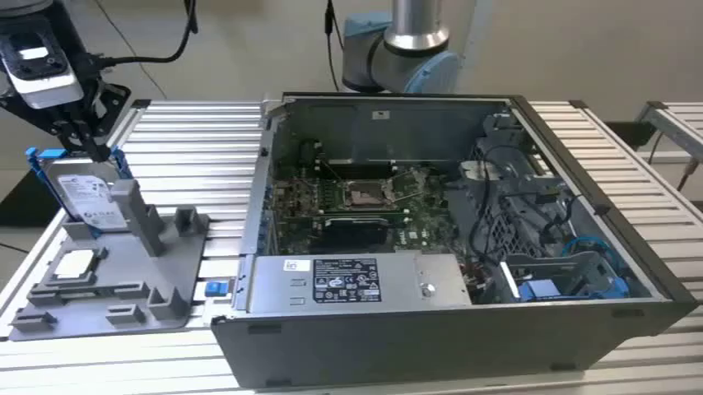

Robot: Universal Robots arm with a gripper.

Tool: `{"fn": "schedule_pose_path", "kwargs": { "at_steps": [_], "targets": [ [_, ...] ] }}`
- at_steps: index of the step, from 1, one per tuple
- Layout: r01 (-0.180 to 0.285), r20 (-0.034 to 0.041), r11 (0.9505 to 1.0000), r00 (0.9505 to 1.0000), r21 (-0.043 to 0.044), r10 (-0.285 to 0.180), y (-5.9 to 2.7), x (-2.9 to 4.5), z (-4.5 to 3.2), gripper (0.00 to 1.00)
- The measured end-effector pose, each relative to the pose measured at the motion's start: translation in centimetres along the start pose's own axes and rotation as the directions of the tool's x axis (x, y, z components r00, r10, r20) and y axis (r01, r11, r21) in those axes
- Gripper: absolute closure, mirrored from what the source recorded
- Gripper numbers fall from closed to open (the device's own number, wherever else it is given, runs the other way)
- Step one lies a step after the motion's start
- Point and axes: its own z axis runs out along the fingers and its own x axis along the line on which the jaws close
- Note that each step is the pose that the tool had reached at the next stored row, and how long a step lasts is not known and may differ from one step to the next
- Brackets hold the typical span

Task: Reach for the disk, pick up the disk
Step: 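Reach for the disk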

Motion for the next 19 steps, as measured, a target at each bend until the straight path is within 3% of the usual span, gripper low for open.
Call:
{"fn": "schedule_pose_path", "kwargs": {
  "at_steps": [14,16,19],
  "targets": [
    [0.000,-0.0001,1.0000,1.0000,0.0001,0.000,0.11,0.00,0.00,1.00],
    [0.000,-0.0001,1.0000,1.0000,0.0001,0.000,0.49,0.00,0.01,1.00],
    [0.000,0.0000,1.0000,1.0000,0.0007,0.000,1.74,0.06,0.09,1.00]
  ]
}}
